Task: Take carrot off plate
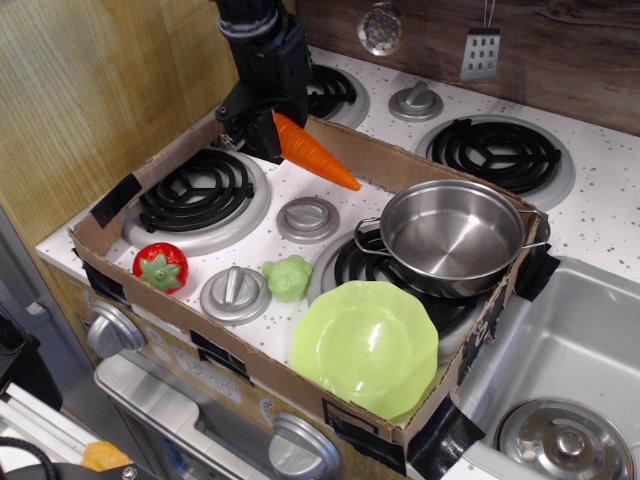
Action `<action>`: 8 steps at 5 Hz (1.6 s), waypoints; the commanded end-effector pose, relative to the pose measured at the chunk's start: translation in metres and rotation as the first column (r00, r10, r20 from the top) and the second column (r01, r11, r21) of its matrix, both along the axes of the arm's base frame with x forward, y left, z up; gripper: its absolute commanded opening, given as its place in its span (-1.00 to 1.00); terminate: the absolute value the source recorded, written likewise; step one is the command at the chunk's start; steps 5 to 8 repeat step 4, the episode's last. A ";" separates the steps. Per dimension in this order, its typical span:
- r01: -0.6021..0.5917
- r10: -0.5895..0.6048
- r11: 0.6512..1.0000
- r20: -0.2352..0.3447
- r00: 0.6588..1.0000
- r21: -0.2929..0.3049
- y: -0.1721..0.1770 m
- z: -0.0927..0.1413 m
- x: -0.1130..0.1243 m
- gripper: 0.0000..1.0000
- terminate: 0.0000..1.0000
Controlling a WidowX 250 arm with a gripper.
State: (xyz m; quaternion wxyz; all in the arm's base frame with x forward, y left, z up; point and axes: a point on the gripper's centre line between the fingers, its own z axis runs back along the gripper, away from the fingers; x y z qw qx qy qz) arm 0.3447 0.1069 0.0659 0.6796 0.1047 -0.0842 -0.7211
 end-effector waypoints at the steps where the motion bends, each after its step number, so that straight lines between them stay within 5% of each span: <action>1: 0.011 -0.031 0.995 0.197 0.980 0.102 0.033 0.004 0.026 -1.00 -1.00; 2: -0.083 0.061 0.994 0.277 0.959 0.071 0.039 -0.014 0.015 -1.00 -1.00; 3: -0.176 0.161 0.984 0.258 0.953 0.033 0.040 -0.023 0.005 -1.00 -1.00; 4: -0.162 0.152 0.987 0.256 0.955 0.021 0.039 -0.031 0.002 1.00 1.00; 8: -0.162 0.152 0.987 0.256 0.955 0.021 0.039 -0.031 0.002 1.00 1.00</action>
